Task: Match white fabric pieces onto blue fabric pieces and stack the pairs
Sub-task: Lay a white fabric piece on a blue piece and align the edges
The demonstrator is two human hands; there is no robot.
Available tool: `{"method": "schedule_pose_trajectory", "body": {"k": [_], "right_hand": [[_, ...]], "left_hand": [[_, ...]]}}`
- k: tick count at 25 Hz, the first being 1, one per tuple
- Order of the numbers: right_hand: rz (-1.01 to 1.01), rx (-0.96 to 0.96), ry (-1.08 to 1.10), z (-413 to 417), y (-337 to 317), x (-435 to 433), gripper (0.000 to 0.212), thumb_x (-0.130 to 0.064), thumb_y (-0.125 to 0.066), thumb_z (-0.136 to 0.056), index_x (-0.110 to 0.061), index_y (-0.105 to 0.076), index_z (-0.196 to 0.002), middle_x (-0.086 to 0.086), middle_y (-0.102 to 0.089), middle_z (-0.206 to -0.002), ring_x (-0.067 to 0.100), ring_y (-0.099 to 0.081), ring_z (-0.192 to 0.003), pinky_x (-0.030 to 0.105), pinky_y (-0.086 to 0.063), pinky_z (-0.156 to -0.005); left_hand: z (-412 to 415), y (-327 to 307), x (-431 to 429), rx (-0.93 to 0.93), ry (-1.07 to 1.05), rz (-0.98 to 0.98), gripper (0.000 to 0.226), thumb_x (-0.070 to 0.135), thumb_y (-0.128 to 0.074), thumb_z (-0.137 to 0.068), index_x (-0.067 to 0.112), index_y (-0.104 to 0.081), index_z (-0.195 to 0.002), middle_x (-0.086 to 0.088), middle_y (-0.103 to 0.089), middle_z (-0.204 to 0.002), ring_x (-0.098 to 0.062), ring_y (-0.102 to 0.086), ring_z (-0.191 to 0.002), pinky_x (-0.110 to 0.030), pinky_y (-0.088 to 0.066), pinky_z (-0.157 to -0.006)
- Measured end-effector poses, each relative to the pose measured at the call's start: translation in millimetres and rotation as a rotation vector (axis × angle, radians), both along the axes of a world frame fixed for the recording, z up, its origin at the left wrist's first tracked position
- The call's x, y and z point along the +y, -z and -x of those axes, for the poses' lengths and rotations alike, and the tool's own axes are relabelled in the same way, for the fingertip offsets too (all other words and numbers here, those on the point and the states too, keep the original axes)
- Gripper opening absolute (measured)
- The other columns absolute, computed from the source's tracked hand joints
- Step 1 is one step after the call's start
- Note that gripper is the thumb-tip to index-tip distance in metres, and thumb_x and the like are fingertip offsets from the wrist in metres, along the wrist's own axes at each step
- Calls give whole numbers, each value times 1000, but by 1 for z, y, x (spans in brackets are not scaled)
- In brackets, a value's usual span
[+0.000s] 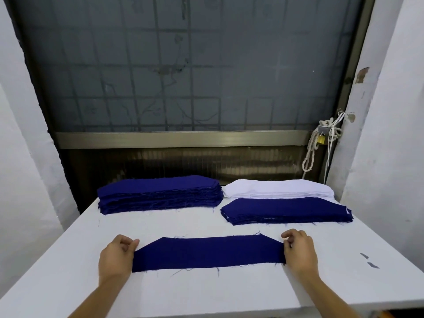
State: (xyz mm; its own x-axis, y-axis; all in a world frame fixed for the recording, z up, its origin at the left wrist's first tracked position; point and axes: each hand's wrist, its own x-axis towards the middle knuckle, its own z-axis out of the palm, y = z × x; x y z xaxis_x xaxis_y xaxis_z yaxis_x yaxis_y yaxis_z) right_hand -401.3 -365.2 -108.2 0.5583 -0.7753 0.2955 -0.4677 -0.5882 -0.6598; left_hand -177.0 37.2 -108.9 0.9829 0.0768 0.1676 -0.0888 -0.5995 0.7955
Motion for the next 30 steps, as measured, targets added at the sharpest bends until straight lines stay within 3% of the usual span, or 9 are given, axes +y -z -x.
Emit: {"method": "schedule_pose_trajectory", "body": {"k": [4,7,11,15,20,23,26,30], "right_hand": [[-59,-3,12,-5,-4,-8,17,-7,-57,-96,-22,-66,-97,-3,-61,-94,13,-60,-82,28,-51,-66],[-61,-37,16,-17,-17,-26,11,-14,-59,-97,-22,-66,-96,-4,-64,-87,9,-60,-73,25,-47,-60],[-24,-46,0,-41,-37,-55,6,-17,-61,-98,-19,-66,-100,-3,-67,-91,10,-62,-78,26,-54,-69],[-12,-25,-10,-75,-50,-88,8,-21,-58,-100,-20,-66,-100,-4,-69,-90,11,-63,-79,33,-59,-74],[148,86,-52,-122,-56,-123,11,-28,-57,-100,-25,-66,-104,-5,-67,-105,10,-55,-97,27,-53,-84],[234,175,-131,-154,-52,-139,15,-39,-58,-98,-31,-64,-108,-9,-64,-116,9,-51,-107,26,-47,-93],[274,210,-221,-179,-44,-146,29,-51,-58,-95,-35,-61,-118,-14,-58,-128,7,-48,-119,28,-39,-102],[328,238,-301,-201,-31,-153,39,-54,-57,-92,-37,-57,-127,-14,-57,-135,8,-48,-127,29,-33,-109]], "left_hand": [[-14,-14,-6,50,-51,76,22,34,-65,-97,13,-62,-92,-2,-66,-85,-21,-59,-77,-37,-45,-70],[-29,-39,-34,-1,53,8,21,35,-62,-99,14,-60,-96,0,-64,-84,-23,-61,-80,-37,-46,-73],[-40,-72,-97,-65,271,-63,17,35,-64,-98,22,-61,-87,3,-66,-75,-13,-63,-72,-29,-47,-62],[-50,-98,-185,-118,429,-160,16,39,-65,-97,27,-61,-87,8,-66,-76,-8,-64,-72,-25,-49,-61],[-55,-103,-295,-219,597,-343,14,43,-68,-93,31,-60,-92,12,-61,-89,-6,-61,-79,-26,-54,-67],[-59,-92,-355,-312,709,-486,28,46,-67,-93,29,-60,-114,9,-59,-116,-11,-60,-104,-30,-55,-85],[-62,-81,-397,-292,787,-557,46,45,-67,-93,27,-55,-133,5,-58,-135,-15,-58,-119,-30,-50,-95],[-70,-75,-423,-272,843,-725,32,36,-55,-100,24,-62,-130,-2,-65,-128,-21,-60,-117,-33,-50,-97]]}}
